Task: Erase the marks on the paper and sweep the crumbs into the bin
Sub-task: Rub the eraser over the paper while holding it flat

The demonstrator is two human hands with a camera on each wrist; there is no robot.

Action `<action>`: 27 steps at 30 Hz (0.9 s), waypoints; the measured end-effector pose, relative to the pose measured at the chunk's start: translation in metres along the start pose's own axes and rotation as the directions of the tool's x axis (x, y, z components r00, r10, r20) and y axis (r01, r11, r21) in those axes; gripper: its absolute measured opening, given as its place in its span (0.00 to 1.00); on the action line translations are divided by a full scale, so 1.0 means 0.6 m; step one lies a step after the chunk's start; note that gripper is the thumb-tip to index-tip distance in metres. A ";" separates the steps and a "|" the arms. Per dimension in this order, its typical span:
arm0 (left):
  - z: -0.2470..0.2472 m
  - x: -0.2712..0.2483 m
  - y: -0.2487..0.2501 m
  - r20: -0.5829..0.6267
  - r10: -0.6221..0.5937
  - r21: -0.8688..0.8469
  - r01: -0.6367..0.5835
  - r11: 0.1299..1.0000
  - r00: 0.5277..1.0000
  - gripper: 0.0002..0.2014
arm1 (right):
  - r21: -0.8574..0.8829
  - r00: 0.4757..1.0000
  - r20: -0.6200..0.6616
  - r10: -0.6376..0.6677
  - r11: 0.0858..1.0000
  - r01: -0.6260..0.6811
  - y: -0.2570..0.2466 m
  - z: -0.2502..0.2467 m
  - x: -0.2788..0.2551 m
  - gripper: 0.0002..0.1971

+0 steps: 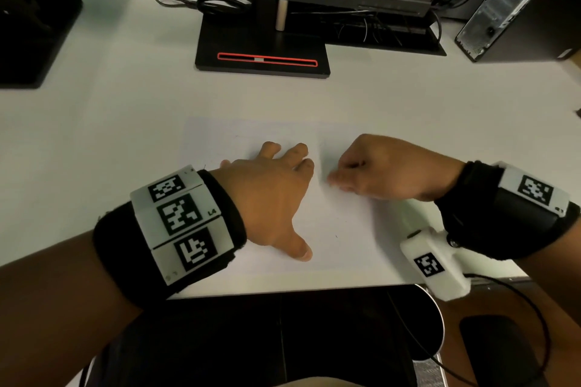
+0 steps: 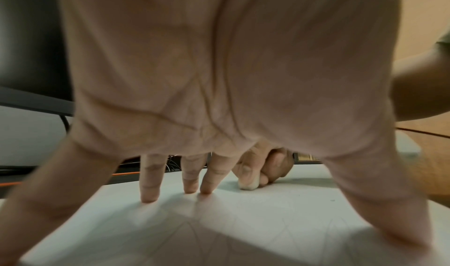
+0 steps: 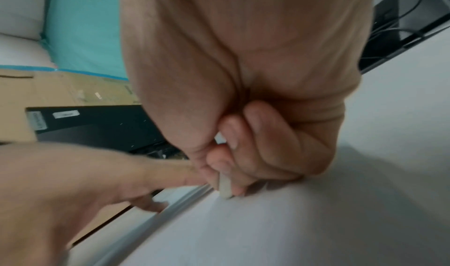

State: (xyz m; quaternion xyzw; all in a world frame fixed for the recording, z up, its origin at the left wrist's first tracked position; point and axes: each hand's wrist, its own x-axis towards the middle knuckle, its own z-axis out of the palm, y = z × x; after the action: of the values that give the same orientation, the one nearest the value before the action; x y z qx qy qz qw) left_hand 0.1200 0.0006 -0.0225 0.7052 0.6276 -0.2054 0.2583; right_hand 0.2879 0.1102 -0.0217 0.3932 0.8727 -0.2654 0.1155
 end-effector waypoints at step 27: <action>-0.007 -0.013 0.005 0.040 -0.027 0.008 0.027 1.000 0.999 0.64 | 0.157 0.997 0.035 0.071 0.985 -0.076 0.003 -0.011 0.023 0.20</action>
State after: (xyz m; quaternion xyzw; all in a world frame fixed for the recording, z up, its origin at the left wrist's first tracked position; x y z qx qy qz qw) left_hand 0.1219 -0.0031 -0.0143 0.6934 0.6310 -0.2251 0.2652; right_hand 0.2801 0.1232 -0.0223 0.4291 0.8319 -0.3353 0.1066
